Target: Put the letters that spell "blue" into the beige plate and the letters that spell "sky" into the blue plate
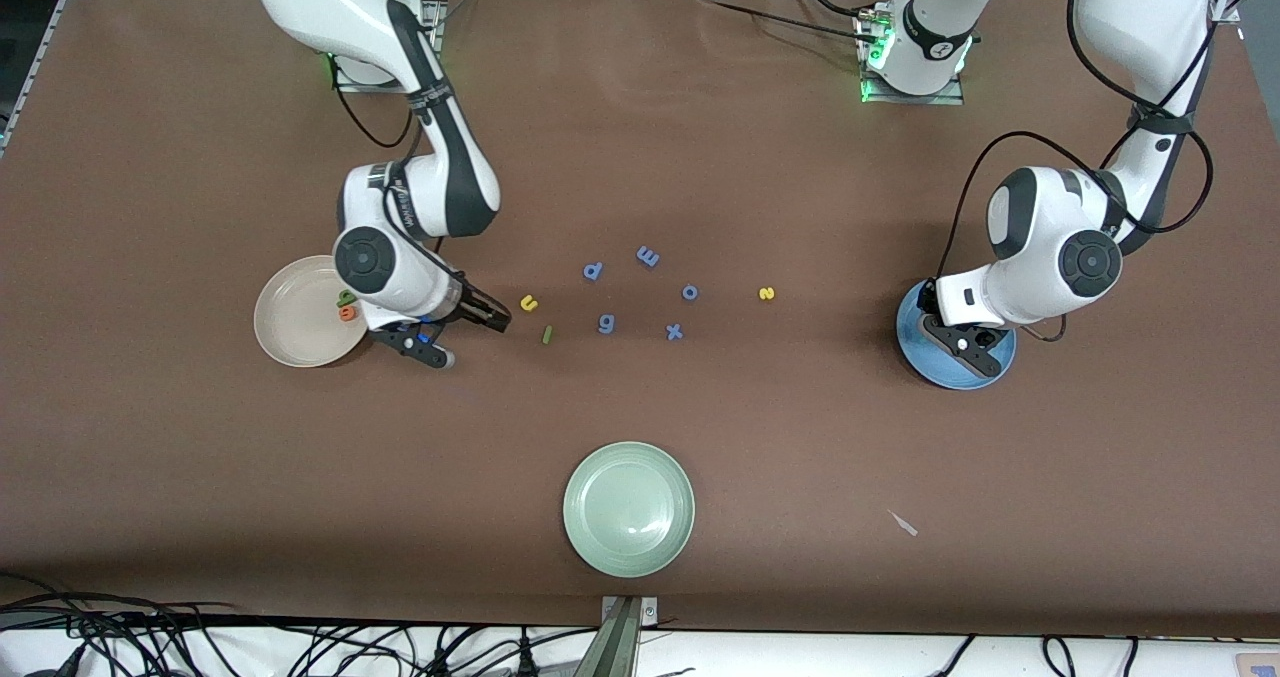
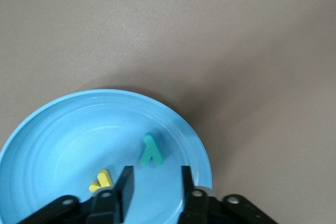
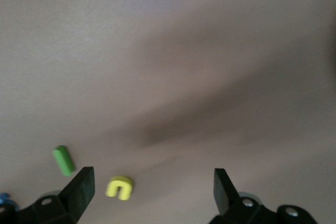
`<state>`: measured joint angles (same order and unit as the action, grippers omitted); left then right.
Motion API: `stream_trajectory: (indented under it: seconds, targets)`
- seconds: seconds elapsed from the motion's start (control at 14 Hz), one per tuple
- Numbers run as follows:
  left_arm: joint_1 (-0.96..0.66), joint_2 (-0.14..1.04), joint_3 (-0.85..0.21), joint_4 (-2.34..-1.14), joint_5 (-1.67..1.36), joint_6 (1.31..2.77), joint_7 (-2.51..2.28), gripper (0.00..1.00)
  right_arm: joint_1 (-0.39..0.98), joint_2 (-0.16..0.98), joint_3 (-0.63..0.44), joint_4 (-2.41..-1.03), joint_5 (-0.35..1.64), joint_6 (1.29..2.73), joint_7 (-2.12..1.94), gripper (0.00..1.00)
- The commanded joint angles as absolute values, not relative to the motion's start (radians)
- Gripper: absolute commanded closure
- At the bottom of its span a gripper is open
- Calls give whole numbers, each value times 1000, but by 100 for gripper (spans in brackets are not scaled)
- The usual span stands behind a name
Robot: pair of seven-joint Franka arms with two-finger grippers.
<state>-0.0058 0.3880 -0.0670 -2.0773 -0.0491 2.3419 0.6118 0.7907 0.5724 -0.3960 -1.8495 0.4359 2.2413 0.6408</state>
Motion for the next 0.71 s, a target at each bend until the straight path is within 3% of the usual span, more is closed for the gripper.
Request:
stream_trajectory:
  seconds: [0.0,0.14,0.64]
  targets:
    - [-15,374,-71,-2082,-35,2342,606,33,839,617,-408,-1822,482,2293,767,0]
    - [-43,364,-71,-2080,-40,2342,601,35,864,629,-408,-1824,482,2313,843,0]
    - [-392,419,-77,-2068,-51,2353,96,35,907,664,-402,-1835,483,2358,884,1]
